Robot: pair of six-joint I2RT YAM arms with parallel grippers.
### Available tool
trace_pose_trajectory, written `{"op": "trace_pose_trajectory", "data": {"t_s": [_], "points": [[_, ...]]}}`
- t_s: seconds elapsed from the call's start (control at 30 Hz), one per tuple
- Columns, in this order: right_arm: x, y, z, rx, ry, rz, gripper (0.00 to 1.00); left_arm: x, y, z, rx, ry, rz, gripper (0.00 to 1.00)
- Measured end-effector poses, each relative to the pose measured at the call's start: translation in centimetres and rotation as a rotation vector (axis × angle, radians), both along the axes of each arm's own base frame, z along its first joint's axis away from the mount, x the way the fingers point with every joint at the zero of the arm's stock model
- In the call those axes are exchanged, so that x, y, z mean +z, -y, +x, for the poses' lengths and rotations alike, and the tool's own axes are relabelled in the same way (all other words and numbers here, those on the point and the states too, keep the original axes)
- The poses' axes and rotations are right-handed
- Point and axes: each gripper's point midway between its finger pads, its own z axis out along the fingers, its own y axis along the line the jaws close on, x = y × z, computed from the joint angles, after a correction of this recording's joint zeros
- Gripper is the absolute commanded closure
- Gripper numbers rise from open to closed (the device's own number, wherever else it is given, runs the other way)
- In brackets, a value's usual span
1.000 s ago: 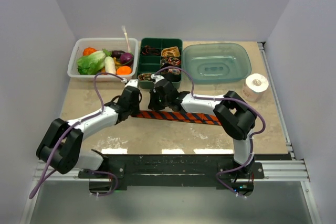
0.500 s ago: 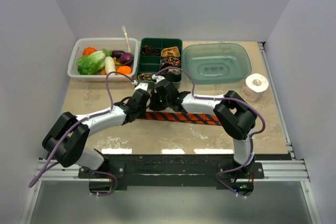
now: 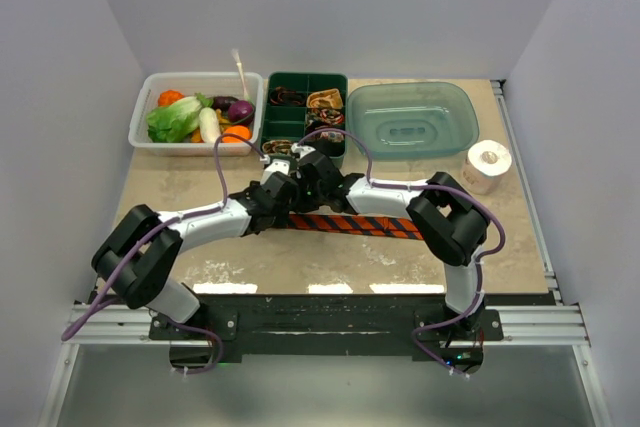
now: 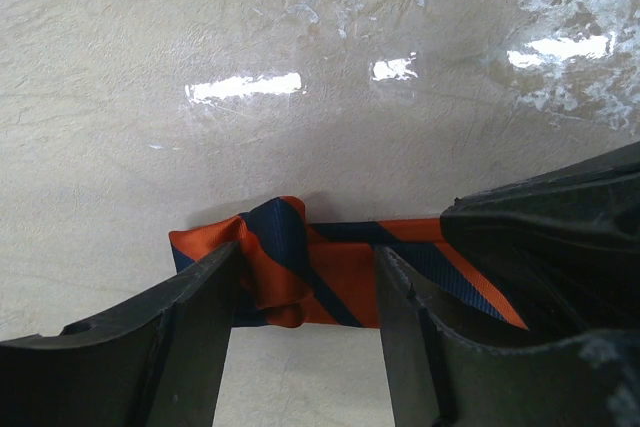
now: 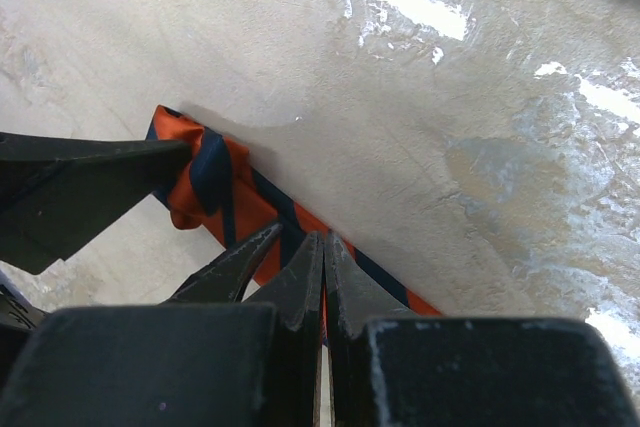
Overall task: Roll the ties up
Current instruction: Roll the tie at the center of the board.
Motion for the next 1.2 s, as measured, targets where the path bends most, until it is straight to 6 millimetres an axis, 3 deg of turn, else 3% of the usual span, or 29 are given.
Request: {"op": "trace_pose_trajectory", "data": {"t_s": [0.57, 0.67, 0.8, 1.0, 1.2], "points": [[0.8, -1.1, -0.7, 0.074, -0.003, 0.052, 1.0, 0.7, -0.3, -0.7, -0.006, 0.016, -0.032, 0.39], [0.9, -1.3, -0.8, 0.091, -0.009, 0.064, 1.0, 1.7, 0.1, -1.0, -0.025, 0.041, -0.059, 0.27], [2.3, -2.4, -1.0, 0.129, 0.004, 0.096, 1.0, 3.0, -1.3, -1.1, 0.019, 0.086, -0.054, 0.14], [5.0, -4.6, -0.9, 0.186, 0.049, 0.153, 1.0, 5.5, -3.5, -1.2, 0.09, 0.15, -0.051, 0.1], [5.3, -6.5, -0.2, 0.202, 0.083, 0.185, 1.0, 6.4, -4.6, -1.0, 0.13, 0.135, -0.137, 0.08]]}}
